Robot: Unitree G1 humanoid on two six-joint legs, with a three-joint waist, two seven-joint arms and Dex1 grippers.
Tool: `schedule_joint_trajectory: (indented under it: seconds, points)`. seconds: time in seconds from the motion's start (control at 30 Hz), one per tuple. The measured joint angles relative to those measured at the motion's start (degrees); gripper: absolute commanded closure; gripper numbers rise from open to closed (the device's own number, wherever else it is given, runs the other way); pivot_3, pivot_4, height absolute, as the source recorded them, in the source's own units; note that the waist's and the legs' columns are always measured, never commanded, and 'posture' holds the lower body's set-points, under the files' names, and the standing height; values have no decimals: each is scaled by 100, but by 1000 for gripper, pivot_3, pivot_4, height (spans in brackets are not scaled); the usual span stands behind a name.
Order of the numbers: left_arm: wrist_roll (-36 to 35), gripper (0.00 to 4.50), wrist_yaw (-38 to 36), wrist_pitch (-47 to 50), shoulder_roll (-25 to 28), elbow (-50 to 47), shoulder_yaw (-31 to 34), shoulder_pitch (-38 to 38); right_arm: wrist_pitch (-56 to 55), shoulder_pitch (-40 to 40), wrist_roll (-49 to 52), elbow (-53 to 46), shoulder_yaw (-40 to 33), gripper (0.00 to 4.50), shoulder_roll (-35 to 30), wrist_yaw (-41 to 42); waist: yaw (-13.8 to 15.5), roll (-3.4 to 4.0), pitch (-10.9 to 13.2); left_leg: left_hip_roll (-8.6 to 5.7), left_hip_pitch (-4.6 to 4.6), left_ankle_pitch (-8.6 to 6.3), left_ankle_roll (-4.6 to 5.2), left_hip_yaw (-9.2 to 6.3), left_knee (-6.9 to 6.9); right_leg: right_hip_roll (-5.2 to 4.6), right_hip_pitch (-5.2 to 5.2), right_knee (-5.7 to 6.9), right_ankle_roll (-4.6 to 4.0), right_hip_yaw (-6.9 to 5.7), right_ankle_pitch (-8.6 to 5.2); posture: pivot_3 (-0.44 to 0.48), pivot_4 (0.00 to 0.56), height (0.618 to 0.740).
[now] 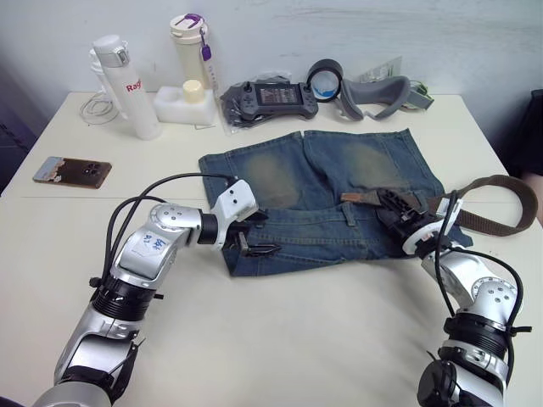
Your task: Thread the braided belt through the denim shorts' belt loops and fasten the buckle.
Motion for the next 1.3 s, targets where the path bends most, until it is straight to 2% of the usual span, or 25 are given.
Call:
schedule_joint_trajectory:
  seconds: [0.07, 0.13, 0.23, 0.3, 0.33, 0.43, 0.7, 0.9, 1.3]
  points:
    - [15, 0, 0, -10, -3, 2, -14, -1, -162, -183, -163, 238, 126, 1521, 2, 120, -2, 0, 0, 0, 1, 0, 0, 0, 0, 0, 0, 1, 0, 1, 0, 0, 150, 731]
    - [22, 0, 1, -12, -3, 4, -16, -1, -256, -272, -251, 393, 170, 2011, 5, 216, -3, 0, 0, 1, 2, 0, 0, 0, 0, 1, 1, 1, 0, 1, 0, 0, 150, 731]
    - [31, 0, 0, -28, -8, 4, -26, -3, -529, -493, -402, 834, 156, 3188, 114, 363, -14, -1, 0, 2, 3, 0, 0, 1, 0, 2, 1, 1, 0, 0, 0, 0, 150, 731]
    - [41, 0, 1, -35, -6, 4, -32, -3, -606, -602, -415, 930, 153, 4167, 122, 479, -35, -22, -13, 4, 13, 0, 0, 0, 0, 2, 13, 0, 0, 0, 0, 0, 150, 731]
    - [43, 0, 1, -35, -6, 4, -40, -3, -609, -608, -414, 931, 153, 4423, 122, 522, -42, -36, -22, 5, 18, 0, 0, -2, 0, 2, 21, -2, 0, -1, 0, 0, 150, 731]
    - [45, 0, 2, -37, -2, -1, -74, 0, -609, -557, -404, 938, 113, 4423, 120, 603, -58, -49, -29, 3, 48, -4, 3, -2, -10, -4, 51, -14, 0, 0, 0, 0, 150, 731]
    - [43, 0, 3, -33, 19, -2, -79, 0, 151, 41, 11, 617, -44, 4423, -485, 1193, 14, -43, -26, 2, 27, -7, 5, -2, -19, -5, 35, -27, 0, -1, 0, 0, 150, 731]
    - [40, 0, 1, -34, 19, -2, -80, -1, 397, 323, -7, 436, 59, 4423, -660, 1474, -1, -42, -25, 3, 29, -7, 5, -2, -17, -3, 34, -25, 0, -1, 0, 0, 150, 731]
    - [35, 0, -72, -35, -9, -8, -80, -3, -326, 241, -1071, 442, 624, 4423, -622, 2481, -34, -42, -25, 5, 36, -7, 5, -1, -16, 0, 39, -25, 0, -1, 0, 0, 150, 731]
